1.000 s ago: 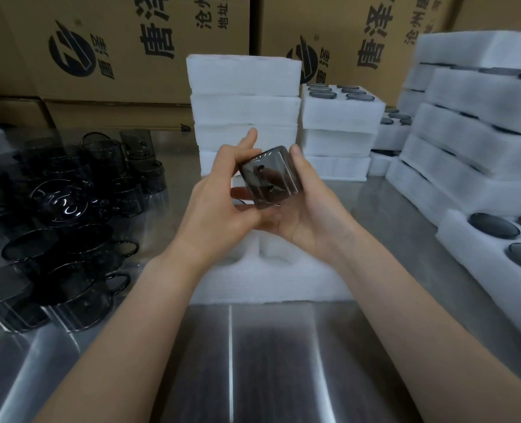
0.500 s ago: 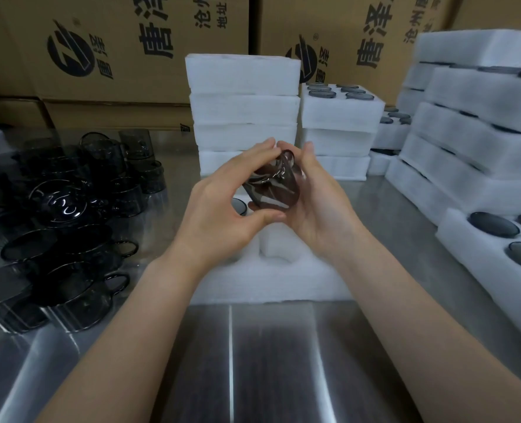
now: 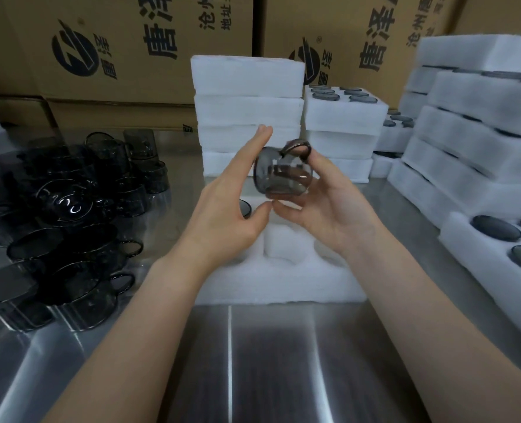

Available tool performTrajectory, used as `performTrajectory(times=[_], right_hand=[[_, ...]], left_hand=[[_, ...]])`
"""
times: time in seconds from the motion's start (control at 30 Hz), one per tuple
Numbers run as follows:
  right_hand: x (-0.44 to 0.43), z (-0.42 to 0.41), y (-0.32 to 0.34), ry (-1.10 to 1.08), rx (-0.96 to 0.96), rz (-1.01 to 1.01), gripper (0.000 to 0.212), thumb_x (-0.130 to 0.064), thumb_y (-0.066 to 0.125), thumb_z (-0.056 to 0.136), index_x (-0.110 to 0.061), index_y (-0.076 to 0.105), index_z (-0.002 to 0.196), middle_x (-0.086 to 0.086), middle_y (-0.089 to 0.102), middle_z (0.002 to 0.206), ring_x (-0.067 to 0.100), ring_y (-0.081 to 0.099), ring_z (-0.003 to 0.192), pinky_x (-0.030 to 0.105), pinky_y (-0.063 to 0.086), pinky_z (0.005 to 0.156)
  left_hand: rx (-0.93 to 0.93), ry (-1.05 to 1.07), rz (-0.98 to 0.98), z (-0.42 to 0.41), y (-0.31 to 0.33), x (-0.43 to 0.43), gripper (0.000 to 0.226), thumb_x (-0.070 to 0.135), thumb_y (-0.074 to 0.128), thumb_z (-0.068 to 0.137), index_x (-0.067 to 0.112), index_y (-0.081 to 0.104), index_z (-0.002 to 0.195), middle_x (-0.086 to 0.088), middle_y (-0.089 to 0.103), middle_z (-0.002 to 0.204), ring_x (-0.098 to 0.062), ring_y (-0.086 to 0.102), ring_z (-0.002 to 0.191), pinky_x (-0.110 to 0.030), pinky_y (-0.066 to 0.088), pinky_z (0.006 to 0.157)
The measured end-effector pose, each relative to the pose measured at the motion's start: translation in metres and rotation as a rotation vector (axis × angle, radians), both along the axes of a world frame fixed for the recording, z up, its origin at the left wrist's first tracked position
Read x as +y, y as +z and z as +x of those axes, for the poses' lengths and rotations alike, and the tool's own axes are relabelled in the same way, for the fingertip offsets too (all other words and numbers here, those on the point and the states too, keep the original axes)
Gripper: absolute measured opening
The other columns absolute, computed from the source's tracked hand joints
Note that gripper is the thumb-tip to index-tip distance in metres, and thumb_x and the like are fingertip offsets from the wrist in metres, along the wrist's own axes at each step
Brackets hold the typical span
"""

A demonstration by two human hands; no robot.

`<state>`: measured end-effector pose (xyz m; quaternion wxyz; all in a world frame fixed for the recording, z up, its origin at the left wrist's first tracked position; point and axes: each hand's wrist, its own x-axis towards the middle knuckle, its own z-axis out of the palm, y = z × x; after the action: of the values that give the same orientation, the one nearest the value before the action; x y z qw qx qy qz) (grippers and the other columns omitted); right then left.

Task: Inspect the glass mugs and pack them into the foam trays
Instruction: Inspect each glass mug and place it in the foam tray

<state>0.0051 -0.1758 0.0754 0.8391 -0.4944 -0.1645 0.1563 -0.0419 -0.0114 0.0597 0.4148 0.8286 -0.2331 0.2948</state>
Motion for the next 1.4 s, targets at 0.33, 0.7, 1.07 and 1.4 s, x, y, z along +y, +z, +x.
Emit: performTrajectory(times=[0.33, 0.7, 1.07, 1.4], right_hand=[[-0.014, 0.006, 0.005, -0.358, -0.331, -0.298, 0.046, 0.012, 0.049, 0.087, -0.016, 0.065, 0.119, 0.006, 0.062, 0.106, 0.013, 0.059, 0.090, 0.026, 0.047, 0.076], [0.004, -0.001, -0.009, -0.185, -0.714, -1.042, 0.060, 0.006, 0.053, 0.080, -0.028, 0.061, 0.128, -0.009, 0.050, 0.129, 0.005, 0.045, 0.119, 0.006, 0.033, 0.086], [0.007, -0.006, -0.013, 0.045, -0.771, -1.679, 0.052, -0.045, 0.020, 0.104, -0.041, 0.008, 0.154, -0.013, 0.003, 0.164, 0.007, -0.002, 0.150, 0.044, -0.007, 0.119], [0.006, -0.006, -0.021, -0.020, -0.737, -1.644, 0.049, -0.045, 0.010, 0.103, -0.048, 0.008, 0.152, -0.015, -0.003, 0.164, 0.009, -0.006, 0.150, 0.044, -0.005, 0.120]], left_hand=[[0.340, 0.445, -0.224, 0.014, -0.004, 0.018, 0.028, 0.011, 0.052, 0.087, 0.029, 0.069, 0.100, 0.012, 0.068, 0.103, -0.011, 0.062, 0.104, -0.029, 0.048, 0.089], [0.429, 0.456, -0.183, 0.021, -0.010, 0.021, 0.031, 0.003, 0.050, 0.087, 0.024, 0.069, 0.100, 0.006, 0.066, 0.112, -0.008, 0.056, 0.102, -0.013, 0.038, 0.072], [0.372, 0.514, -0.092, 0.015, -0.009, 0.016, 0.030, 0.009, 0.048, 0.090, 0.026, 0.068, 0.103, 0.002, 0.067, 0.107, -0.017, 0.059, 0.097, -0.031, 0.047, 0.081], [0.370, 0.535, 0.123, -0.025, 0.044, 0.058, 0.023, 0.014, 0.059, 0.089, 0.034, 0.067, 0.081, 0.016, 0.067, 0.085, -0.003, 0.061, 0.083, -0.021, 0.047, 0.069]])
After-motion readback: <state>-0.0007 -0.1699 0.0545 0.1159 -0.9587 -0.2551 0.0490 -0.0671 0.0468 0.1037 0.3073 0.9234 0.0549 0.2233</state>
